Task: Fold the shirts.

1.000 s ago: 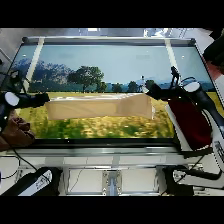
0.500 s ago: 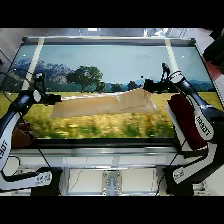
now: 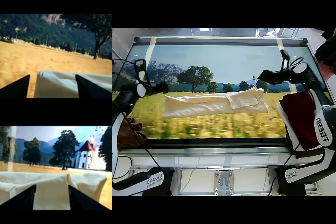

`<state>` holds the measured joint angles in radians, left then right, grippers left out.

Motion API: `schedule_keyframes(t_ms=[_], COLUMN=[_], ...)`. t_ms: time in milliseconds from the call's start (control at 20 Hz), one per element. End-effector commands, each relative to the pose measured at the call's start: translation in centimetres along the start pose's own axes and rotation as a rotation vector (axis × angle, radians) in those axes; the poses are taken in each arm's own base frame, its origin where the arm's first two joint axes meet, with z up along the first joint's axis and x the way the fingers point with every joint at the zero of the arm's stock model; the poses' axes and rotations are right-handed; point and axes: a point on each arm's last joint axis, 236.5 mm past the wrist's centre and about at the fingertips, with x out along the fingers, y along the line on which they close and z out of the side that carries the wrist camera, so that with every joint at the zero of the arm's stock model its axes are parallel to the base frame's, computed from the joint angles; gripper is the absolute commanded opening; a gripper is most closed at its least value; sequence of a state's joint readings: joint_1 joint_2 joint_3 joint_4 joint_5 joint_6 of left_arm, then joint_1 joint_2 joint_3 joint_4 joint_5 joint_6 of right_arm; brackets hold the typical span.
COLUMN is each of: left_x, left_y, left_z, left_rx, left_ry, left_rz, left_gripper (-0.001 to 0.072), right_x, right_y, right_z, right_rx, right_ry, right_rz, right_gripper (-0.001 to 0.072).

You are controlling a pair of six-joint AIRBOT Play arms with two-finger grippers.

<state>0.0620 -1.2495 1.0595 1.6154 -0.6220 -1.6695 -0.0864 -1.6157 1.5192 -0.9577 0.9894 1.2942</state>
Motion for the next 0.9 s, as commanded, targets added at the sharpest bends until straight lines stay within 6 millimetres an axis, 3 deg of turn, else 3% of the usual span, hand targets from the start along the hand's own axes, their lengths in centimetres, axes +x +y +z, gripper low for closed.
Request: schedule_keyframes(t_ms=[0, 150, 200, 300, 350, 400, 600, 850], left_x=[-3.6, -4.0, -4.2, -4.5, -4.6, -4.7, -4.9, -4.9], left_y=[-1.0, -3.5, -4.7, -6.9, -7.8, -8.4, -9.4, -9.4], left_z=[1.9, 2.6, 3.0, 3.6, 3.5, 3.3, 3.1, 3.1], left_rx=[0.023, 0.084, 0.101, 0.133, 0.145, 0.155, 0.141, 0.141], left_ry=[-0.018, -0.008, -0.019, -0.033, -0.035, -0.032, -0.028, -0.028], left_rz=[-0.023, -0.059, -0.076, -0.11, -0.123, -0.133, -0.148, -0.148], left_gripper=[0.0638, 0.0638, 0.0638, 0.0638, 0.0638, 0.0637, 0.0636, 0.0636], right_x=[-5.2, -4.1, -3.0, -0.3, 1.1, 2.3, 6.1, 7.8], right_y=[-2.8, -6.0, -6.8, -7.5, -7.6, -8.1, -9.0, -7.8], right_z=[0.4, -3.7, -5.2, -7.1, -7.9, -8.7, -11.9, -12.6], right_rx=[-0.028, 0.106, 0.15, 0.238, 0.273, 0.298, 0.351, 0.356], right_ry=[0.03, 0.191, 0.254, 0.326, 0.352, 0.374, 0.465, 0.483], right_rz=[-0.125, -0.118, -0.092, -0.026, 0.005, 0.019, 0.082, 0.148], right_gripper=[0.047, 0.0516, 0.0568, 0.0593, 0.0667, 0.0671, 0.0671, 0.0671])
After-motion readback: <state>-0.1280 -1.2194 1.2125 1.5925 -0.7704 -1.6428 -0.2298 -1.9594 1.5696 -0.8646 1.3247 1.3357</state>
